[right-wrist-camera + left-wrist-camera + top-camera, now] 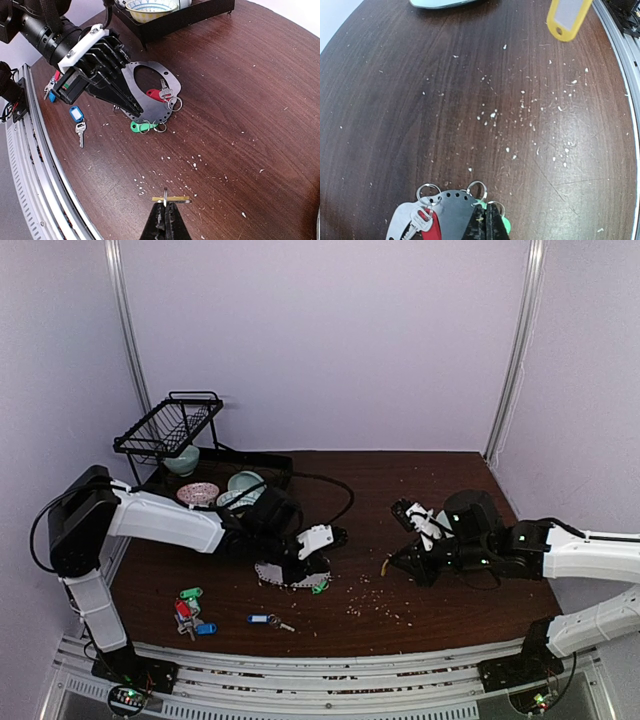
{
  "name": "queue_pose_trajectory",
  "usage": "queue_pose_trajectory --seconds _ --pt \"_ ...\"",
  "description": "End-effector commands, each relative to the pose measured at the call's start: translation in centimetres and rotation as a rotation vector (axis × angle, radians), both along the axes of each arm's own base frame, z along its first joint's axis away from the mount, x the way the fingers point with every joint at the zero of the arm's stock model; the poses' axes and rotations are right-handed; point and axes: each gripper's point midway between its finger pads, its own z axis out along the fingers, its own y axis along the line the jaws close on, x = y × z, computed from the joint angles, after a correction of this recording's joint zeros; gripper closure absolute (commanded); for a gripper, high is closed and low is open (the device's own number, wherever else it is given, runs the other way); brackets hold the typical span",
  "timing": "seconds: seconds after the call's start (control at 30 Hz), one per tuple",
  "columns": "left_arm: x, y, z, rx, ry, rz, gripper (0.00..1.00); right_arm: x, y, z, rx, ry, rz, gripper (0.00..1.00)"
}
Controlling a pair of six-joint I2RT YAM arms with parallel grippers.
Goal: Put the keys on the keyring
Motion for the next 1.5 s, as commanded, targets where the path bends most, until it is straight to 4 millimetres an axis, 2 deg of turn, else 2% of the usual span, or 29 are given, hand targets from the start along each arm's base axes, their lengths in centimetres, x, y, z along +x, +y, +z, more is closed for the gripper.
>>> queue_pose_trajectory --seconds 0.0,0.03,0.1,0.17,0.3,0.5,0.6,0.73,0.8,0.93,1.03,1.13,1.2,1.3,1.37,1.47 --pt "0.5 -0.1 1.1 -0.020 -0.022 0.008 1.00 -0.5 0.2 -1.1 -0.004 0.063 0.012 1.00" --pt "0.9 0.3 0.4 0.024 -0.031 0.024 1.00 -0.6 0.2 -1.4 -0.008 0.079 0.010 1.00" --pt "1.6 1.0 -0.7 0.106 -0.040 0.042 0.93 -0.7 0.2 -2.2 -0.018 0.114 -0.007 1.00" --pt "1.6 1.4 -0.9 0.136 -0.035 0.053 0.89 -0.8 0.3 -3.2 -0.026 0.156 -0.017 1.00" --pt "1.3 1.6 0.5 0.052 -0.050 0.087 0.83 -1.3 0.8 -5.6 -0.049 0.250 -0.013 1.00" --pt "2.2 2.5 1.5 0.030 -0.056 0.196 0.83 -2.0 1.5 -8.7 -0.091 0.402 0.011 1.00" --pt "2.7 3.1 1.7 0.032 -0.061 0.254 0.83 -1.0 1.2 -9.9 -0.120 0.424 -0.018 1.00" --pt "3.2 3.8 2.1 0.027 -0.057 0.327 0.83 1.9 0.6 -10.9 -0.168 0.419 -0.089 1.00" --pt "3.2 3.9 2.4 0.020 -0.053 0.339 0.83 3.0 1.0 -11.0 -0.190 0.409 -0.091 1.00" --pt "3.4 4.7 3.0 0.007 -0.053 0.394 0.83 4.2 0.8 -12.0 -0.286 0.413 -0.100 0.79" --pt "3.7 5.5 4.0 -0.011 -0.061 0.454 0.83 5.5 0.8 -10.9 -0.301 0.373 -0.147 0.66" --pt "3.8 6.6 5.3 -0.034 -0.071 0.513 0.82 7.0 2.0 -8.0 -0.233 0.300 -0.216 0.56" --pt "3.8 7.4 6.4 -0.045 -0.074 0.548 0.81 6.2 4.2 -7.0 -0.139 0.287 -0.200 0.56" --pt "3.7 8.5 7.5 -0.041 -0.082 0.588 0.80 4.3 8.7 -6.6 0.069 0.357 -0.135 0.66" --pt "3.6 8.9 8.4 -0.046 -0.090 0.595 0.77 3.7 10.0 -7.3 0.128 0.414 -0.144 0.71" --pt "3.3 9.2 9.5 -0.059 -0.106 0.584 0.74 3.1 11.0 -8.2 0.148 0.445 -0.171 0.72"
